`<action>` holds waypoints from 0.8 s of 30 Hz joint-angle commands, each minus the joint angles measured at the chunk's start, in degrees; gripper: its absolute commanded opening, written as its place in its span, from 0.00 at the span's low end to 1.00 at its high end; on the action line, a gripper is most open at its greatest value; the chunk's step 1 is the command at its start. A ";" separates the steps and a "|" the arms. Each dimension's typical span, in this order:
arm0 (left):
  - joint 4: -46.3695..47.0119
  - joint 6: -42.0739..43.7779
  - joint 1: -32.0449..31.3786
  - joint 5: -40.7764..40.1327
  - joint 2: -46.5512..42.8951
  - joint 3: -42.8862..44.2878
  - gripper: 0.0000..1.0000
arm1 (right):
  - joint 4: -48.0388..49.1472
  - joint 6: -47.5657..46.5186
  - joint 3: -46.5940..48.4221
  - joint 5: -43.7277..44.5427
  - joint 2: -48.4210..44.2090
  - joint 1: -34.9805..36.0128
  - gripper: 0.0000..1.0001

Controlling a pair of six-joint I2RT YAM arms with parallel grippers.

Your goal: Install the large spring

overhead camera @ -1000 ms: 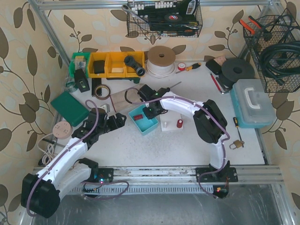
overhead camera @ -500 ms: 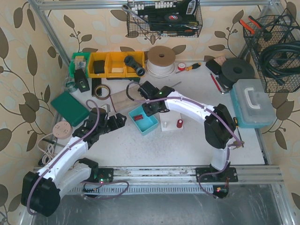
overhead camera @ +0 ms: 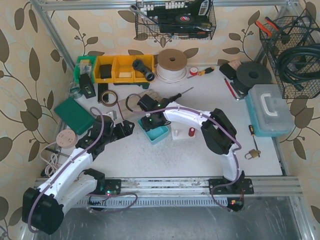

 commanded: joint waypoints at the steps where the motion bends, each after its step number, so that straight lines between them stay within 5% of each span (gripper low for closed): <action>1: 1.40 -0.06 0.81 0.43 -1.36 -0.38 0.93 | 1.48 1.70 2.14 0.30 2.37 0.40 0.62; 24: 2.87 0.50 2.17 3.26 0.09 -0.44 0.93 | -1.81 5.34 5.42 9.59 8.75 0.93 0.66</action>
